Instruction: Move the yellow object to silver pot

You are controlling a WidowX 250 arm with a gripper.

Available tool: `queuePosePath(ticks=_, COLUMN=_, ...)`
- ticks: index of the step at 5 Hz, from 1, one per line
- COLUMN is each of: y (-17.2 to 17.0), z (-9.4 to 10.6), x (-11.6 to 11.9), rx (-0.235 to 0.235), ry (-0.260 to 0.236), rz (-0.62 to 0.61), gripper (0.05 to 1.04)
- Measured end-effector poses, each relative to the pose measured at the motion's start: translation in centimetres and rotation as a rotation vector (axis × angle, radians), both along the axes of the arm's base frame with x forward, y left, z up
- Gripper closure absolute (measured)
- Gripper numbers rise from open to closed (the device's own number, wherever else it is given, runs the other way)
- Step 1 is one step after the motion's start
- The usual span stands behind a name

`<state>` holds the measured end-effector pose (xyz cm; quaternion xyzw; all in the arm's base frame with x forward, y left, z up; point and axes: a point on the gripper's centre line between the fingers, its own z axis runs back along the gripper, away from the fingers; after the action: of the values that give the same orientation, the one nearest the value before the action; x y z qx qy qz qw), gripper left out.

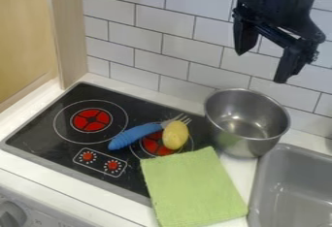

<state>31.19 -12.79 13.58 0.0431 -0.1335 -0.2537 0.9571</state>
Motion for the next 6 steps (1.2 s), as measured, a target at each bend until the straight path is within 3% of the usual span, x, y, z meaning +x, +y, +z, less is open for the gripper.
queuePosePath(ticks=1, y=0.4, z=-1.8, x=-0.9, rx=0.027, ry=0.056, rz=0.000, gripper=0.084)
queuePosePath(ticks=2, y=1.3, z=-2.0, x=-2.1, rx=0.044, ry=0.093, rz=0.020, gripper=0.084)
queuePosePath(ticks=3, y=4.0, z=-1.1, x=-2.4, rx=0.040, ry=0.074, rz=0.104, gripper=0.084)
queuePosePath(ticks=4, y=6.6, z=-1.5, x=-3.7, rx=0.061, ry=0.084, rz=0.174, gripper=0.084)
queuePosePath(ticks=6, y=8.5, z=-3.2, x=-4.3, rx=0.076, ry=0.066, rz=0.261, gripper=0.084)
